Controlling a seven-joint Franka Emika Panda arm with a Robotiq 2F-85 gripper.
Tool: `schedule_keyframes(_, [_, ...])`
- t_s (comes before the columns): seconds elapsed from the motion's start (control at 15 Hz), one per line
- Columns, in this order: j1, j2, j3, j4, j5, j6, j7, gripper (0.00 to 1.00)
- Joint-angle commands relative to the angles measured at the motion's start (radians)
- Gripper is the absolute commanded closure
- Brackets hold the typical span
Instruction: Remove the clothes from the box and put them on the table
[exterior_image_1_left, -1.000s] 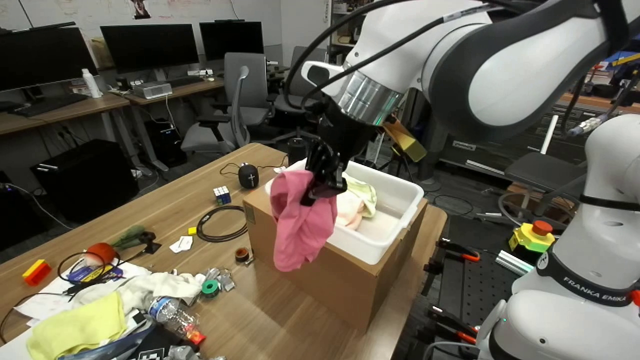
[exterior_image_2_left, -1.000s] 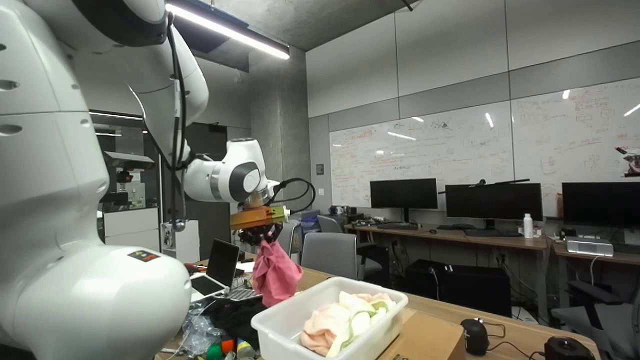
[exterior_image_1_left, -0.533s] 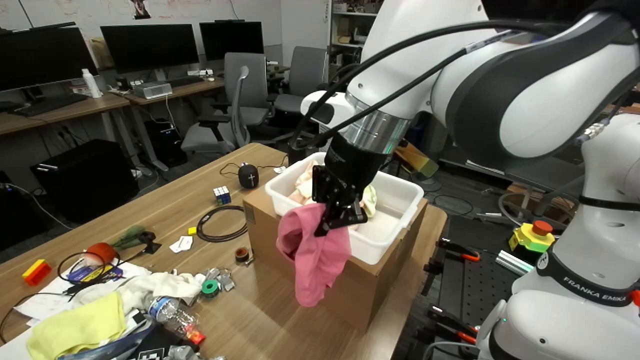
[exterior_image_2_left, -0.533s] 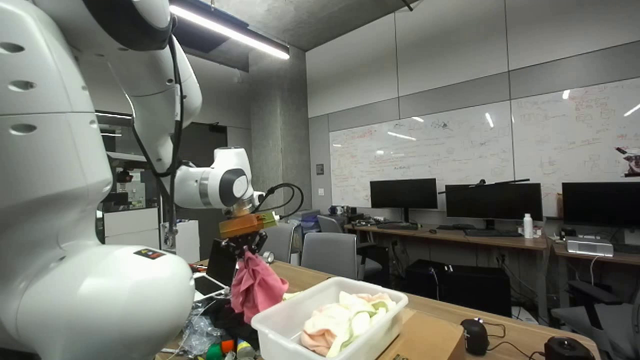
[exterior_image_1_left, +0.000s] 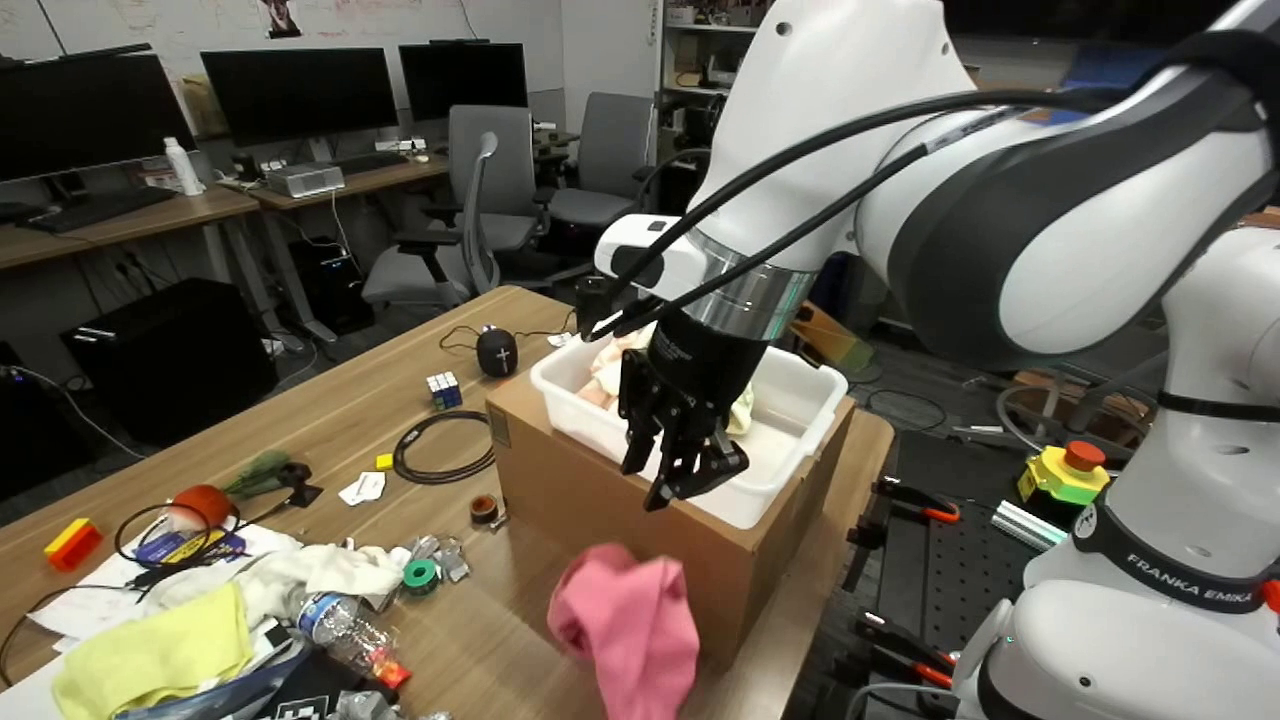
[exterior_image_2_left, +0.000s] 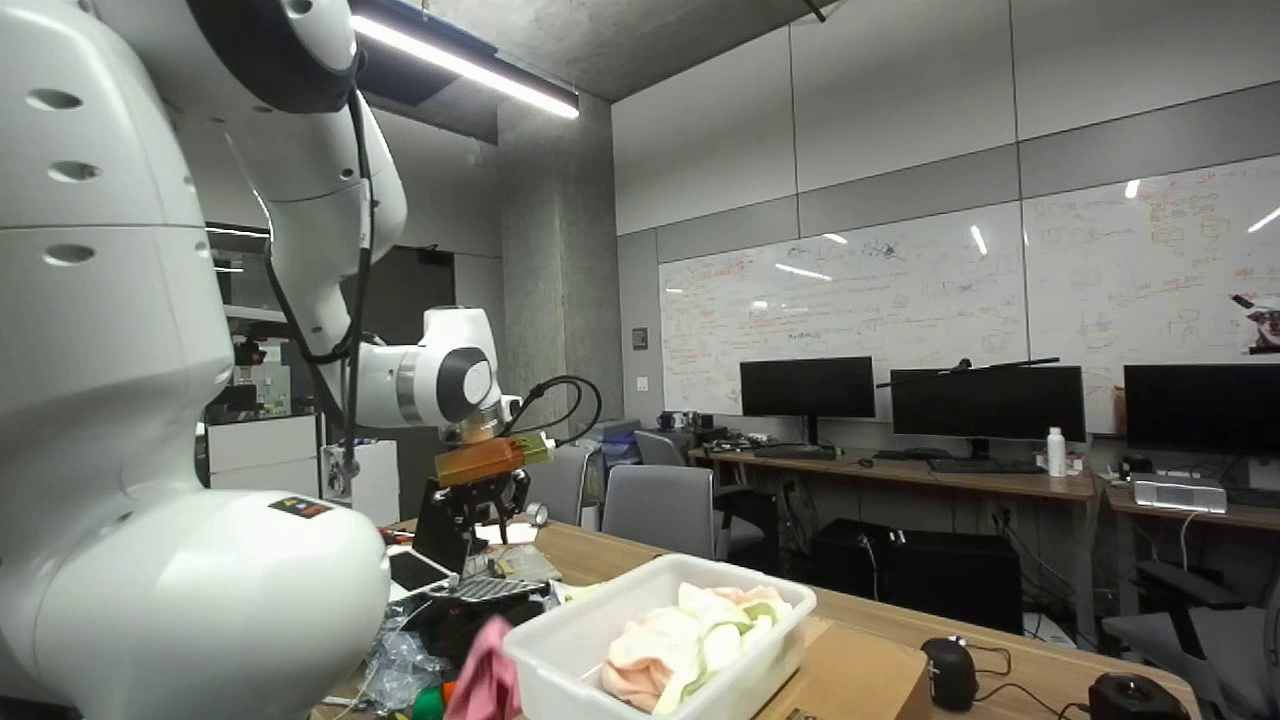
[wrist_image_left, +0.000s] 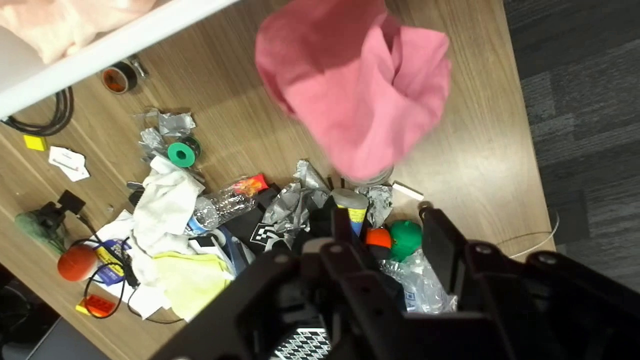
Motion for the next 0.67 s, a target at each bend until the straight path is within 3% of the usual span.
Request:
schedule_keyframes(0.0, [-0.022,0.004,0.005,0.021,-0.046,-0.011,-0.012,0.26])
schedule_keyframes(0.2, [-0.079,-0.015,-0.009,0.014,-0.099,0.065,0.041,0.04])
schedule_keyframes(0.27, [-0.103,-0.023,-0.027,0.017,-0.098,0.104,0.061,0.01])
schedule_keyframes(0.6, [-0.21,0.004,-0.114,0.106,-0.074,0.083,0.137,0.0])
